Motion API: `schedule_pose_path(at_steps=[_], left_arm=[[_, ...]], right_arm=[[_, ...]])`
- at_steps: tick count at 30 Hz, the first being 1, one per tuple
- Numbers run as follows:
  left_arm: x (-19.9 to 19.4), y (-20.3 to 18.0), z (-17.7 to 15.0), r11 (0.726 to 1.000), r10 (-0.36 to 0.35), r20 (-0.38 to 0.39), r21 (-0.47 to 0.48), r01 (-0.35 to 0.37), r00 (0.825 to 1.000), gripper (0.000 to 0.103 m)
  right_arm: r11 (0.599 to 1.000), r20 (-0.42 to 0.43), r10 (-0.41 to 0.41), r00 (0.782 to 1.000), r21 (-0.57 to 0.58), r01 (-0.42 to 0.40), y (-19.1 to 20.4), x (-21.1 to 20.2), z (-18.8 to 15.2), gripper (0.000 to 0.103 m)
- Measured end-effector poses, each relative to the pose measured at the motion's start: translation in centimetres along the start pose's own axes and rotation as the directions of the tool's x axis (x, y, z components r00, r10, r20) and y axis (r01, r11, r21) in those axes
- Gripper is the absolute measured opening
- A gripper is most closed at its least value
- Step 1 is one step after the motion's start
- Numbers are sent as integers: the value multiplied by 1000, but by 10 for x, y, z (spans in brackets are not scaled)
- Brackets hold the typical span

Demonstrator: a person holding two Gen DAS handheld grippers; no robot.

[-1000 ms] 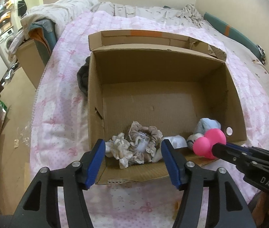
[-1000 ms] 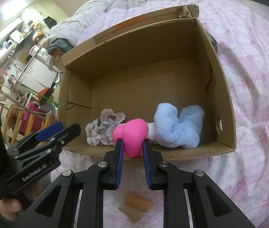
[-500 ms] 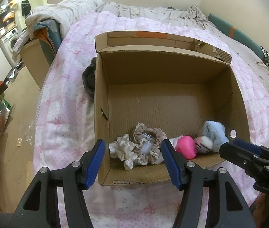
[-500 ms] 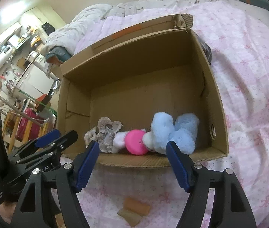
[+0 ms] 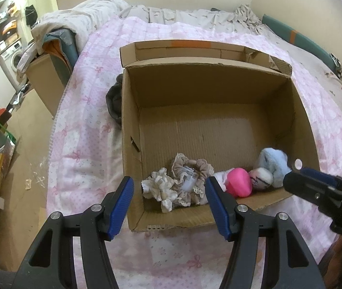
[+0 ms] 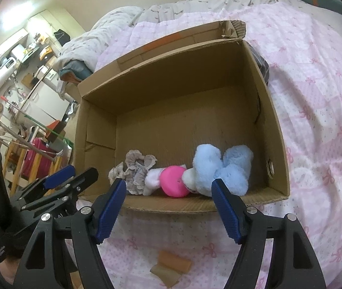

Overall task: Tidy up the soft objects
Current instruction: 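Open both tools and withdraw them from the box, then grasp the tan cylinder toy with the right tool while the left grasps the beige pad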

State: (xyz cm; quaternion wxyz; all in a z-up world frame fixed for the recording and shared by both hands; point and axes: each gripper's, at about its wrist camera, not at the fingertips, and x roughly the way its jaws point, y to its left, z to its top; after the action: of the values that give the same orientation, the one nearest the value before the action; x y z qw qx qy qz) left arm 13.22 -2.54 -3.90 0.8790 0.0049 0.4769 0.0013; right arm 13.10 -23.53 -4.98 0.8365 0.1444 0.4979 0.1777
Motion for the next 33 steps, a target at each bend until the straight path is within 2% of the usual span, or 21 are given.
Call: schedule_pose_path(at_steps=[10,15,22,26,31,33], left_arm=[[-21,9,-14,1000,22,21,-9,-21,1000,58],[-32,18,-26,999,35,15,-35,-35,999,58],[-40,23,-47,997,43,-15,-69,-44,999,58],[-39,26,-62,994,29,-59,-106,-35,998,58],[-38,26,-73,992,18,-90,-126,-30,996,58],[-38,25,-76,991,18,-97,-127,-30,995,58]], right_arm=[[1000,-22,-4,1000,-13,4,-3,-8,-9,77],[996,-38,-78,996,-40,77,-3,-12,-20,77],[995,-99,-102,990,-3,102,-12,-12,-42,77],[997,-120,-82,989,2,83,-14,-12,-54,77],[1000,-180,17,984,25,-13,-14,1,-65,77],[1000,-209,2,978,0,-2,-10,9,-69,77]])
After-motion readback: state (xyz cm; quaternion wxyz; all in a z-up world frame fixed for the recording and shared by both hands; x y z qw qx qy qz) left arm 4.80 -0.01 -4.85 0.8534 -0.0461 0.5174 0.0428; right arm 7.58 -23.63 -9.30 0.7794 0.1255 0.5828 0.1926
